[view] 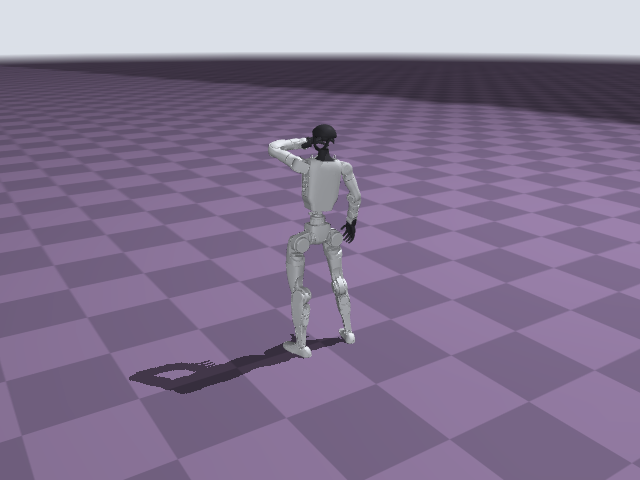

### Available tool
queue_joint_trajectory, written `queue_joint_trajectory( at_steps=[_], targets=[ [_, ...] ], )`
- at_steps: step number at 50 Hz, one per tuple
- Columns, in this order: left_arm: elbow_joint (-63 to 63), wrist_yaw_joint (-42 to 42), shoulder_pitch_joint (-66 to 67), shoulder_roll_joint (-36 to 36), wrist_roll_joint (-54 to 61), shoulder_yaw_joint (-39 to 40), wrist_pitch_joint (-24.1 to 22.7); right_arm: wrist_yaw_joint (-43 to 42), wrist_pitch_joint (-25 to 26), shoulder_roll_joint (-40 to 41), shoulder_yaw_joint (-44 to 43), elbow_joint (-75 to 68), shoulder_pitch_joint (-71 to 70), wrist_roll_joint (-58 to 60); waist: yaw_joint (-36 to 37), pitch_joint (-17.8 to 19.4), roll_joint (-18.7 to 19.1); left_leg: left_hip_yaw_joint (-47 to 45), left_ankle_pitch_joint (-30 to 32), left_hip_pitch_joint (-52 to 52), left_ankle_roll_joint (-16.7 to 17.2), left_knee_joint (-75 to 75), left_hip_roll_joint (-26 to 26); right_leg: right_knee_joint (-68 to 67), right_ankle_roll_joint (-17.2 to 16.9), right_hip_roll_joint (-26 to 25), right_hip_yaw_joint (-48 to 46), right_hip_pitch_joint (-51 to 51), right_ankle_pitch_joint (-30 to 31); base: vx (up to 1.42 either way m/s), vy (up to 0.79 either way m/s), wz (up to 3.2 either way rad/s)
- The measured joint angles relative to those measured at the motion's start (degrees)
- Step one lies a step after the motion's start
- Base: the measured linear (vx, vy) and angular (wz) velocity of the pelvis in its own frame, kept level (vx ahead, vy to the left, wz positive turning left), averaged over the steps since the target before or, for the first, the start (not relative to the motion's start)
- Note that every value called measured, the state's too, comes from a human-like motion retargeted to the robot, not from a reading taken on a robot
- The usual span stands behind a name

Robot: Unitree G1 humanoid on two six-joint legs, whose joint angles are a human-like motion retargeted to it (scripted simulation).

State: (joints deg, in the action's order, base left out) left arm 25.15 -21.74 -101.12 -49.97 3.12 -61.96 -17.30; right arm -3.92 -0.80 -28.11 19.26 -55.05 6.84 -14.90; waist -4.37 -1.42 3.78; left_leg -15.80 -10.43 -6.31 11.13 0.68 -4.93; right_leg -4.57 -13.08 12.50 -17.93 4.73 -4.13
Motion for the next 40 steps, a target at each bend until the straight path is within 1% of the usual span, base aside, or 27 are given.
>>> queue_joint_trajectory(
  at_steps=[3, 5, 8, 12, 15, 19, 24, 27, 30, 35, 37, 40],
  targets=[
    [-2.1, -0.5, -2.5, 3.3, -0.4, -1.6, -0.1, 0.3, -0.1, 0.3, 1.8, -1.0, -0.4, -0.3, 0.2, 0.2, -0.8, 0.3, 0.0, 0.0, 0.0, 0.0, 0.1, 0.0, 0.1, 0.1, -0.3, 0.2, 0.0, 0.0, 0.0, 0.0],
    [-1.8, -0.6, -2.2, 3.3, -0.4, -1.5, -0.3, 0.5, -0.1, 0.4, 2.4, -1.1, -0.8, 0.0, 0.4, 0.4, -1.1, 0.1, 0.0, 0.0, 0.0, 0.0, 0.1, 0.0, 0.2, 0.1, 0.0, 0.1, 0.0, 0.0, 0.0, 0.0],
    [0.9, -0.4, 1.0, 0.1, 0.2, 0.7, -0.8, 0.6, -0.1, 0.4, 1.8, 0.0, -1.2, 0.9, 0.7, 0.6, -1.4, -0.7, -0.1, -0.2, -0.1, 0.0, 0.0, 0.0, 0.3, 0.0, 0.9, -0.3, 0.1, -0.01, 0.0, -0.24],
    [5.6, -0.4, 8.2, -5.8, 1.2, 6.2, -1.6, 0.2, -0.2, 0.4, -0.2, 2.5, -1.2, 2.0, 1.0, 1.0, -1.5, -2.0, -0.3, -0.4, -0.1, 0.0, -0.1, 0.0, 0.2, -0.2, 2.1, -0.9, 0.4, -0.01, 0.0, -0.27],
    [7.3, 0.3, 12.6, -7.8, 1.2, 10.0, -1.7, 0.2, -0.3, 0.6, -1.4, 4.1, -0.7, 2.5, 1.2, 1.1, -1.5, -2.4, -0.3, -0.5, 0.0, 0.0, -0.2, -0.1, 0.1, -0.3, 2.6, -1.2, 0.5, 0.0, 0.0, 0.0],
    [5.2, 1.9, 11.4, -4.8, -0.1, 10.0, -0.9, 0.8, -0.2, 0.8, -0.6, 4.2, -0.1, 2.4, 1.3, 1.0, -1.7, -1.8, -0.2, -0.3, 0.0, 0.0, -0.2, -0.2, 0.0, -0.3, 2.0, -1.0, 0.4, 0.0, 0.0, 0.05],
    [-1.0, 1.2, 3.1, 2.6, -2.0, 5.1, 0.0, 1.5, -0.3, 1.3, 2.7, 2.9, -0.3, 2.0, 1.1, 0.9, -2.6, -0.7, 0.0, 0.0, 0.0, 0.0, 0.0, -0.1, 0.0, 0.0, 0.8, -0.5, 0.2, 0.0, 0.01, 0.17],
    [-3.3, 0.2, 0.1, 4.3, -2.1, 3.0, -0.3, 2.0, -0.4, 1.5, 4.4, 2.4, -0.8, 2.2, 1.2, 0.9, -3.2, -0.6, 0.1, 0.0, -0.1, -0.1, 0.1, 0.0, 0.0, 0.1, 0.8, -0.5, 0.3, 0.0, 0.0, 0.0],
    [-3.0, 0.0, 0.5, 1.9, -1.2, 2.6, -1.2, 2.4, -0.5, 1.6, 4.9, 2.5, -1.3, 2.8, 1.7, 1.0, -3.5, -1.4, 0.0, -0.1, -0.2, -0.1, 0.1, 0.0, -0.1, -0.1, 1.6, -0.9, 0.4, 0.0, 0.0, -0.17],
    [1.9, 0.8, 7.2, -7.6, 1.3, 5.9, -2.9, 2.3, -0.6, 1.4, 3.1, 4.4, -1.3, 4.5, 2.7, 1.2, -3.8, -3.3, -0.4, -0.5, -0.4, -0.1, -0.3, 0.0, -0.4, -0.5, 3.5, -1.9, 0.8, 0.0, -0.01, -0.34],
    [4.0, 1.0, 10.0, -10.3, 1.7, 7.6, -3.2, 2.0, -0.7, 1.1, 2.3, 5.2, -1.0, 5.0, 2.8, 1.2, -3.7, -3.8, -0.5, -0.6, -0.5, -0.1, -0.4, 0.0, -0.6, -0.7, 4.0, -2.1, 1.0, 0.0, 0.0, -0.12],
    [6.0, 1.0, 11.8, -11.5, 1.5, 9.0, -3.0, 1.6, -0.6, 0.6, 1.6, 5.7, -0.6, 5.1, 2.7, 1.2, -3.6, -3.8, -0.6, -0.6, -0.5, -0.1, -0.5, -0.1, -0.7, -0.8, 4.0, -2.2, 1.0, 0.0, 0.0, 0.0]
  ],
)
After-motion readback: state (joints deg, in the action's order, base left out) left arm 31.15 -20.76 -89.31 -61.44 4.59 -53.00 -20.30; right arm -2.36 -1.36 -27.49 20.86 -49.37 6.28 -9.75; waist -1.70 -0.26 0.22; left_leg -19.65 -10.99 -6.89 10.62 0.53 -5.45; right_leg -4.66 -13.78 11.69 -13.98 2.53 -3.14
